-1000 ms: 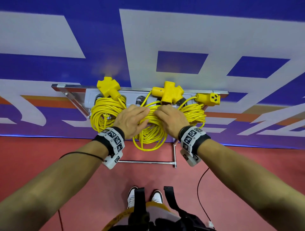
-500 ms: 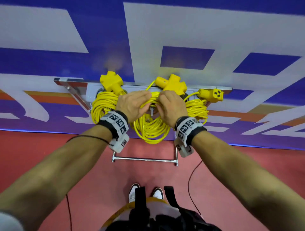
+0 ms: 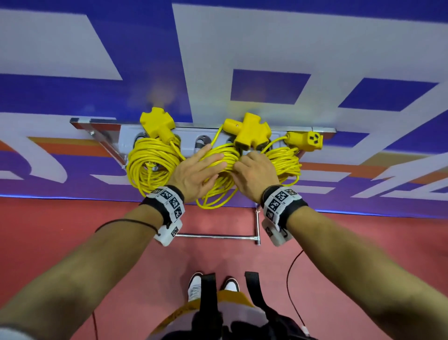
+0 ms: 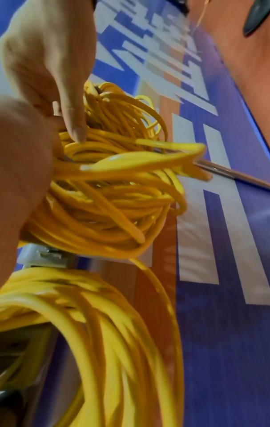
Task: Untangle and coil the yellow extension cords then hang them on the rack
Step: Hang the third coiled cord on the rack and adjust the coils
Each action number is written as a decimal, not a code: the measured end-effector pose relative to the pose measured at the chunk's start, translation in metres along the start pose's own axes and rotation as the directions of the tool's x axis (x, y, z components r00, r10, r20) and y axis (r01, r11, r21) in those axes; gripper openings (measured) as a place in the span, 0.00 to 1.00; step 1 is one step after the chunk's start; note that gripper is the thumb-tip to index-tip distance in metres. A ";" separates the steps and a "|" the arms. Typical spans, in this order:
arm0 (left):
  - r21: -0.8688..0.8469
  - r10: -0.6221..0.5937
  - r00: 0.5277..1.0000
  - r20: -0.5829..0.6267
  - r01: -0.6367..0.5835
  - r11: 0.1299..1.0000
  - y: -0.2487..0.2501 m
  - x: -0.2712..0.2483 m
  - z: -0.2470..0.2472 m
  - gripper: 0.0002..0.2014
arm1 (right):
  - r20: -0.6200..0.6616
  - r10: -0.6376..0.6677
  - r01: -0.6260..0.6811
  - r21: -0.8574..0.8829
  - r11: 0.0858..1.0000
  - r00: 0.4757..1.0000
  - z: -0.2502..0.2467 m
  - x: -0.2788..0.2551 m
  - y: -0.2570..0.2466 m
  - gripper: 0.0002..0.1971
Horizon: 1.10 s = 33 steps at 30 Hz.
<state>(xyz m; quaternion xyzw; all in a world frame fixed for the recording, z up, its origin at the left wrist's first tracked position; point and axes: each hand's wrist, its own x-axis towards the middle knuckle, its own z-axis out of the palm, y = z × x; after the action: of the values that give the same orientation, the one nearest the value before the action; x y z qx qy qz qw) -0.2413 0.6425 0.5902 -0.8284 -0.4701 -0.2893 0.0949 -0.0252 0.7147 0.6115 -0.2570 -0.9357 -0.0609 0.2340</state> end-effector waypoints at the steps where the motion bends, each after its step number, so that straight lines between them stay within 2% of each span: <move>1: -0.009 0.008 0.999 0.035 -0.008 1.000 -0.003 -0.003 0.000 0.22 | 0.012 0.018 -0.018 -0.027 0.999 1.000 -0.002 0.003 -0.002 0.11; 3: 0.022 0.001 0.992 0.125 -0.004 1.000 -0.001 -0.007 -0.001 0.27 | 0.062 0.045 -0.042 -0.053 0.998 0.997 -0.004 0.006 -0.002 0.11; 7: 0.178 -0.132 0.965 0.225 0.093 0.980 0.012 -0.003 -0.004 0.29 | 0.196 0.099 -0.089 -0.059 0.994 0.975 -0.008 0.016 -0.001 0.13; 10: 0.203 -0.124 0.954 0.272 0.069 0.977 0.014 -0.007 -0.008 0.32 | 0.284 0.103 -0.096 -0.040 0.995 0.953 -0.017 0.021 -0.003 0.16; 13: 0.195 -0.093 0.953 0.289 0.037 0.980 0.015 -0.010 -0.009 0.33 | 0.314 0.076 -0.072 -0.025 0.997 0.947 -0.023 0.014 -0.003 0.17; 18: 0.205 -0.050 0.951 0.306 -0.015 0.979 0.032 -0.017 -0.003 0.34 | 0.266 0.034 -0.039 0.015 0.999 0.963 -0.026 -0.009 0.000 0.21; 24: 0.107 -0.146 0.961 0.235 0.124 0.987 0.044 -0.018 -0.006 0.40 | 0.169 0.013 -0.022 0.050 0.999 0.986 -0.026 -0.020 -0.002 0.32; 28: 0.027 -0.219 0.950 0.221 0.219 0.975 0.047 -0.017 -0.009 0.42 | 0.166 -0.019 0.011 0.051 0.999 0.986 -0.026 -0.022 -0.002 0.30; 31: 0.017 -0.235 0.946 0.222 0.237 0.971 0.049 -0.018 -0.011 0.43 | 0.164 -0.028 0.023 0.036 0.999 0.986 -0.026 -0.026 -0.001 0.25; 33: 0.017 -0.256 0.950 0.180 0.257 0.966 0.049 -0.018 -0.015 0.41 | 0.149 -0.037 0.032 0.037 0.999 0.988 -0.027 -0.027 -0.001 0.22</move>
<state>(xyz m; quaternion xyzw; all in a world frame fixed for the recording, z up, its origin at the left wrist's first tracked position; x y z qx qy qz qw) -0.2131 0.5964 0.5977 -0.7834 -0.5795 -0.2245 0.0109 0.0058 0.6950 0.6221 -0.2405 -0.9558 -0.0292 0.1667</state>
